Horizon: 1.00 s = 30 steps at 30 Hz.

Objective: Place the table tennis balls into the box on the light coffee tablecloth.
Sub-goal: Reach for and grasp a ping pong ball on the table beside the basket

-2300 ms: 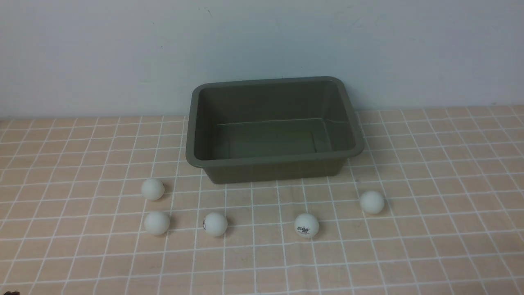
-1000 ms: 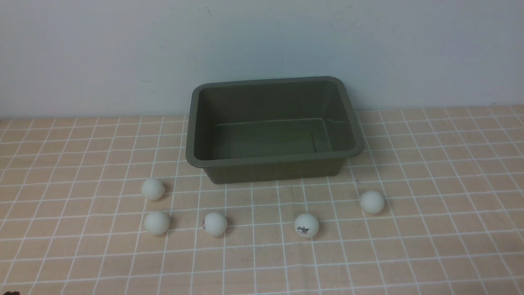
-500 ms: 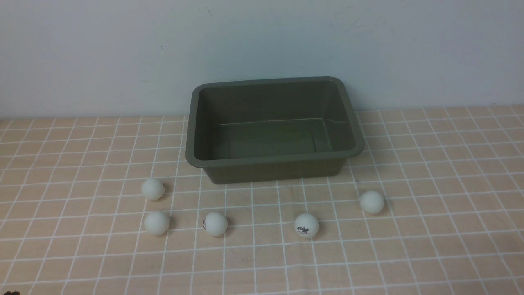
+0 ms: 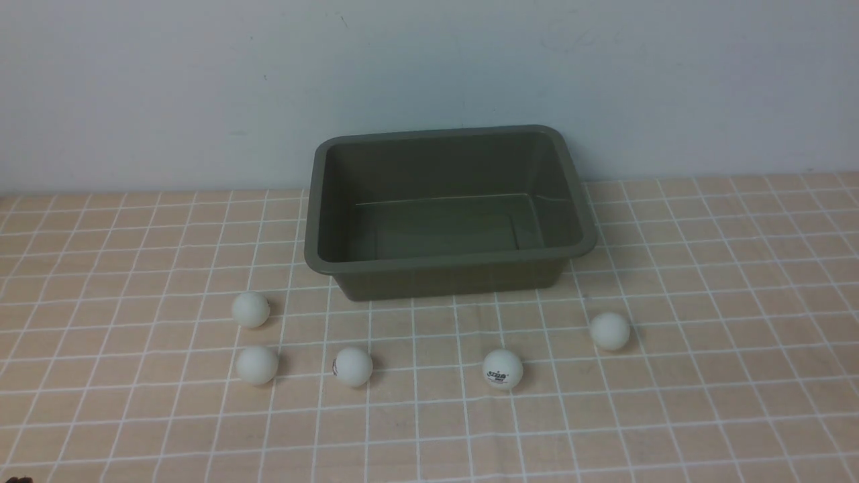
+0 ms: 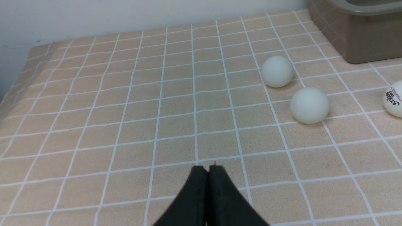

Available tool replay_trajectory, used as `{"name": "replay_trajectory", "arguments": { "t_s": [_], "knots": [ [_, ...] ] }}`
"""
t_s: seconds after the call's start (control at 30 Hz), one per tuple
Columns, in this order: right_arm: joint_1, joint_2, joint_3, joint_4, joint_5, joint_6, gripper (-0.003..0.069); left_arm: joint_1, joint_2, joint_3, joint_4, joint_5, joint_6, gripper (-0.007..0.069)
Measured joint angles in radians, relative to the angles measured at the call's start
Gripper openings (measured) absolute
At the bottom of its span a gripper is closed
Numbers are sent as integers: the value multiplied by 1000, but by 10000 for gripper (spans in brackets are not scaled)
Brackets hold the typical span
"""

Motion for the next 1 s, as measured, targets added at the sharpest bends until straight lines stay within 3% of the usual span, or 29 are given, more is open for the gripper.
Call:
{"name": "replay_trajectory", "arguments": {
  "t_s": [0.63,1.0],
  "knots": [
    [0,0,-1,16,15,1,-14,0,0,0,22,-8,33,-69],
    [0,0,-1,24,172,2,-14,0,0,2,-345,-308,-121,-69]
  ]
}}
